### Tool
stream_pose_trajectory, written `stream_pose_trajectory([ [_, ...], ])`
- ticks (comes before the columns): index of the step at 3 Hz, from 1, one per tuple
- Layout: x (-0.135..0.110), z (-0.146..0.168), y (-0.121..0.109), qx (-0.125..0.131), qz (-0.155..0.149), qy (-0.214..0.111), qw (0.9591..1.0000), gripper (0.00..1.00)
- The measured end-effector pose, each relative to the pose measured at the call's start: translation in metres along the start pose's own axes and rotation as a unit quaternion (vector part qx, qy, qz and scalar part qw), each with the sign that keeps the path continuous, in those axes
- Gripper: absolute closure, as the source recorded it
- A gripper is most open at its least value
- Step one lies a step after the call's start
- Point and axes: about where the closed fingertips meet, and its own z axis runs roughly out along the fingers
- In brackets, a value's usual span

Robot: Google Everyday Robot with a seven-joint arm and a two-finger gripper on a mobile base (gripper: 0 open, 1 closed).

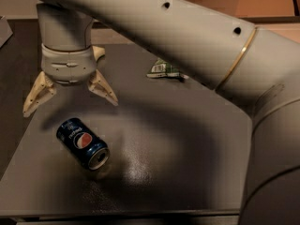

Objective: Place pepsi can upright

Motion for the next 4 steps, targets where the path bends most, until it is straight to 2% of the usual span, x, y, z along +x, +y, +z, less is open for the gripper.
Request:
stream_pose_trajectory([
  [1, -0.011, 0.015, -0.012, -0.025, -0.056, -0.005, 0.9981, 0.00],
  [2, -0.030, 0.025, -0.015, -0.055, -0.099, -0.005, 0.9936, 0.00],
  [4, -0.058, 0.038, -0.008, -0.095, -0.146, -0.002, 0.9846, 0.00],
])
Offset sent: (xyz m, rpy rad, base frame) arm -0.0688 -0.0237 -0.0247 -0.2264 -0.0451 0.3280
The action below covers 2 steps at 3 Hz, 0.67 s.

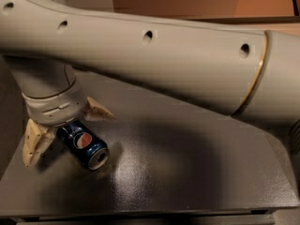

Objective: Place pepsi can upright

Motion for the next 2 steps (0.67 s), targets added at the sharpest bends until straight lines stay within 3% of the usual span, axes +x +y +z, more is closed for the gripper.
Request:
stream_pose_trajectory([
  [2, -0.018, 0.019, 0.010, -0.012, -0.018, -0.005, 0.9998, 0.00],
])
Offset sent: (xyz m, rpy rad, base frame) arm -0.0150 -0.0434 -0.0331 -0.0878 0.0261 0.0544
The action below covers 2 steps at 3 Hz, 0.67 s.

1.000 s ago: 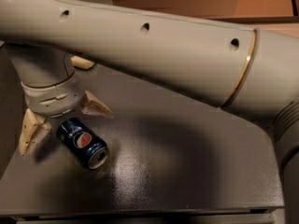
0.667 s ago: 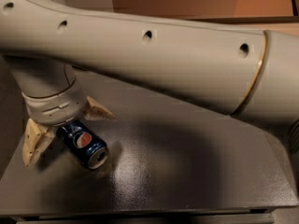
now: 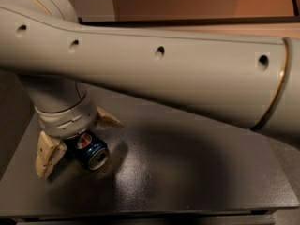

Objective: Place pepsi can upright

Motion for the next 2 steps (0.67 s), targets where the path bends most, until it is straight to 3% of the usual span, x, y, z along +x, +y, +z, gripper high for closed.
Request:
stream_pose_trajectory([
  [2, 0.0066, 0.0163, 0.0085, -0.003, -0.011, -0.004, 0.9999, 0.00],
])
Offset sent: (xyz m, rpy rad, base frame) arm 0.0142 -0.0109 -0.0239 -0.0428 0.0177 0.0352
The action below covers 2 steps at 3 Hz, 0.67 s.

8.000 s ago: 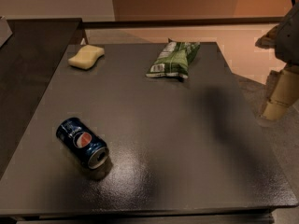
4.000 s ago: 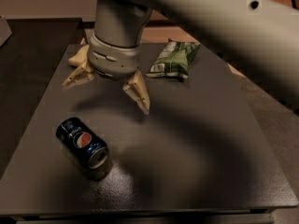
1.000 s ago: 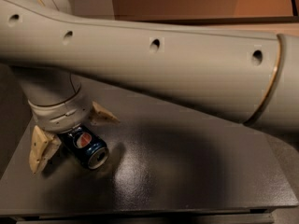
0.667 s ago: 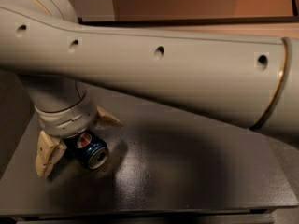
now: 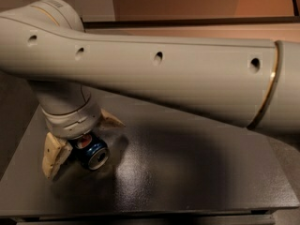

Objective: Place pepsi can upright

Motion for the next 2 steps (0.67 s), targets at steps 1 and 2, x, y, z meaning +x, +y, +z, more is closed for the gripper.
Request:
stream_pose_trajectory([
  [1, 0.0042, 0.0034, 0.0022, -0.003, 0.000, 0.001, 1.0000, 0.18],
  [2, 0.0048, 0.0036, 0.0039, -0.005, 0.004, 0.002, 1.0000, 0.42],
])
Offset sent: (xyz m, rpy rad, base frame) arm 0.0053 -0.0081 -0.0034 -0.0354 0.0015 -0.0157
